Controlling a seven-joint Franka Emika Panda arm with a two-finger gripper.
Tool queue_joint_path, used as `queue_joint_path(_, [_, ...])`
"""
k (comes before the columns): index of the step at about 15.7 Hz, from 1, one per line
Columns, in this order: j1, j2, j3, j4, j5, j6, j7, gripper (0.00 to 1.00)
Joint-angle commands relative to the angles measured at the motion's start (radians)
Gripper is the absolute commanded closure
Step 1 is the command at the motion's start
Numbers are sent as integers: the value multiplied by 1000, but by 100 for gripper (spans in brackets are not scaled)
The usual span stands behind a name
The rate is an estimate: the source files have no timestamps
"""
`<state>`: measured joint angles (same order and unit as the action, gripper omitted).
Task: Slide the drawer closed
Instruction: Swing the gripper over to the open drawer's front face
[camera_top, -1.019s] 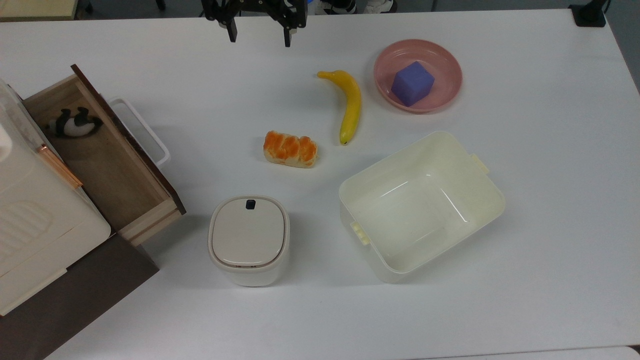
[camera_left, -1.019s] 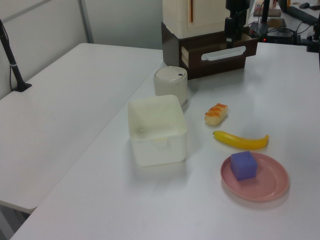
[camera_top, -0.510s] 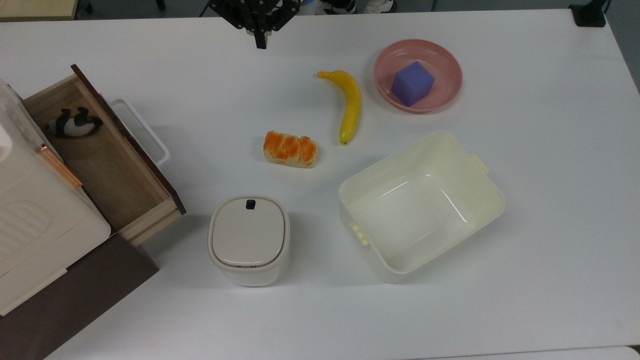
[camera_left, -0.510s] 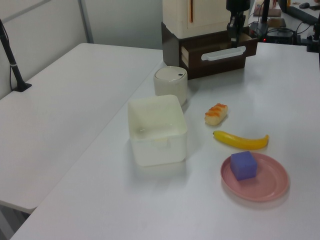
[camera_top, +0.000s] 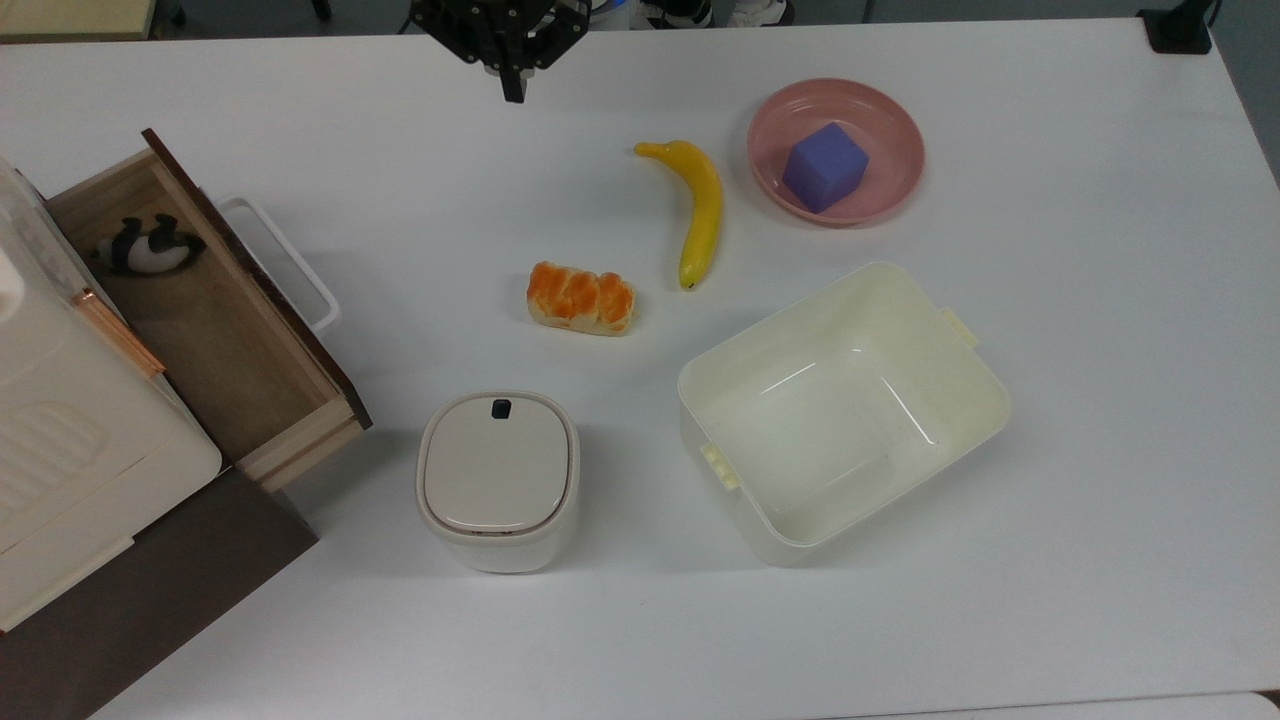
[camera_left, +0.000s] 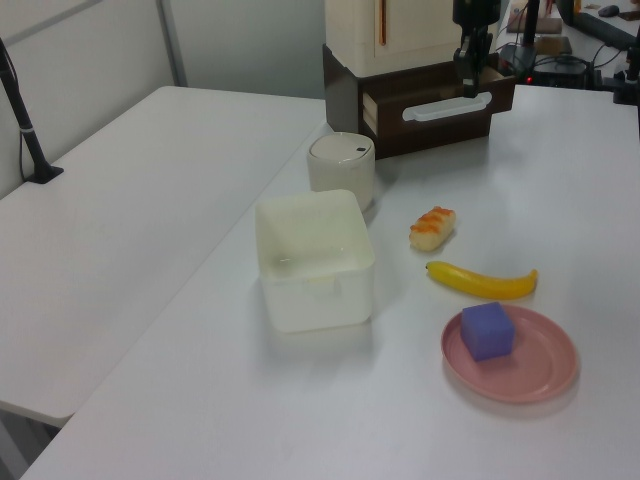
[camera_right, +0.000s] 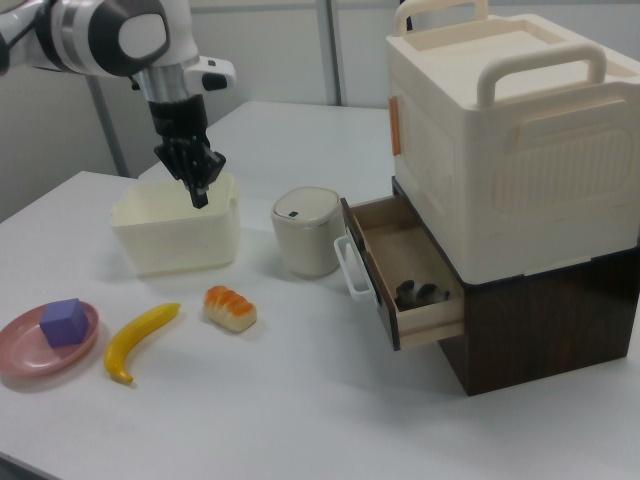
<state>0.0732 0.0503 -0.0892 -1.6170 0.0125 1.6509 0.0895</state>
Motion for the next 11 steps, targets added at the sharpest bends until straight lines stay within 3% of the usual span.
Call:
queue_joint_path(1, [-25,19,-9,-49,-17,48,85,100])
queue_joint_path(6, [-113,36,-9,-199,-17,260,292,100])
queue_joint_path(11, [-194,115,-9,-216,-17,386,409,100])
